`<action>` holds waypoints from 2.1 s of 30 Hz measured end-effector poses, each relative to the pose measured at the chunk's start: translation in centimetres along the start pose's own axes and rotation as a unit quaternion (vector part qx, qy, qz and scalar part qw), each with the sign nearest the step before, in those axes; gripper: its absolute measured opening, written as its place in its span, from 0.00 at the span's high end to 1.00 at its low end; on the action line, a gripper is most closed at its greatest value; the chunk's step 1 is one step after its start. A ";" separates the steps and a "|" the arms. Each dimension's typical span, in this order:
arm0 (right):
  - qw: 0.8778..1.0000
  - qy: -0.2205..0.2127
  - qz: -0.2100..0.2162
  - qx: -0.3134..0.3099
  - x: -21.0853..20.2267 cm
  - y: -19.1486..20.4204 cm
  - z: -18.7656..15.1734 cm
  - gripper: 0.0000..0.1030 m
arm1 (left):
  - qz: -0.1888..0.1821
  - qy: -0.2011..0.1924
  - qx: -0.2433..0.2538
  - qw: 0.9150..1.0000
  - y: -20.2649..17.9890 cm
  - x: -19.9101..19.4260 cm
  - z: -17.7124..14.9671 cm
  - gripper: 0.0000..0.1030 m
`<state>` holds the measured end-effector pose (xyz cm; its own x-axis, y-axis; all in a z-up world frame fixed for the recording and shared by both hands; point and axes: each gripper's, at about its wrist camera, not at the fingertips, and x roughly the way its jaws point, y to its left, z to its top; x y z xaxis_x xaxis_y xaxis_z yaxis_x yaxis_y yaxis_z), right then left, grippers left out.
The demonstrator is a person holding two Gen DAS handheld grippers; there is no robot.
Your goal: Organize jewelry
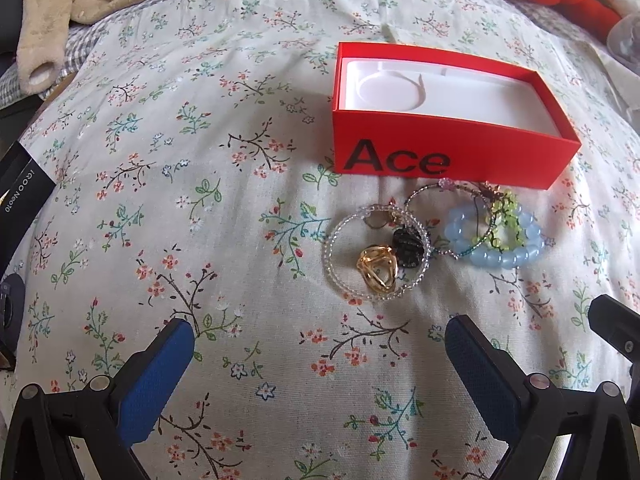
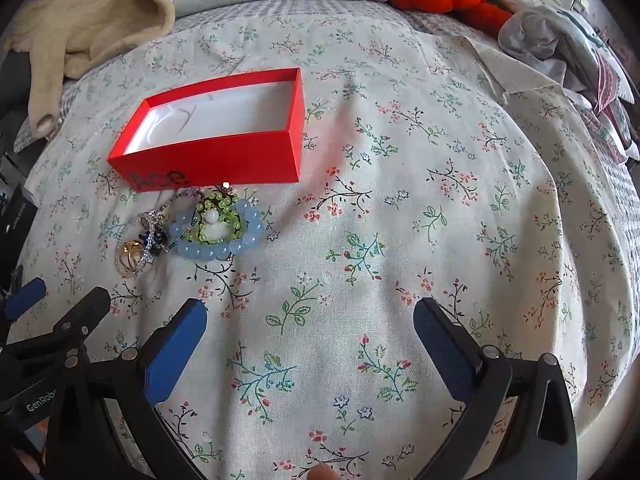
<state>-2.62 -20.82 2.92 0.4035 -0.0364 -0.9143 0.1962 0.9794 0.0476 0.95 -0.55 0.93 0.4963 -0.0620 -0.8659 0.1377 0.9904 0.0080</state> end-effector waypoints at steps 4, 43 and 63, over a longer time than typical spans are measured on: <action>1.000 -0.003 -0.001 -0.001 -0.1 0.1 0.1 0.00 | -0.002 -0.005 -0.001 1.000 0.0 -0.2 0.0 0.00; 1.000 -0.016 0.001 0.003 -0.5 0.0 0.4 0.00 | -0.019 -0.027 -0.014 0.999 0.7 -1.8 0.9 0.00; 1.000 -0.024 -0.013 -0.005 -0.6 -0.4 2.5 0.00 | -0.020 -0.030 0.003 0.999 1.1 -1.7 2.1 0.01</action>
<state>-0.69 -21.64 4.50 0.4405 -0.0719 -0.8948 0.1981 0.9800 0.0188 2.01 0.36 3.43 0.5404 -0.1085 -0.8344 0.1632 0.9863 -0.0226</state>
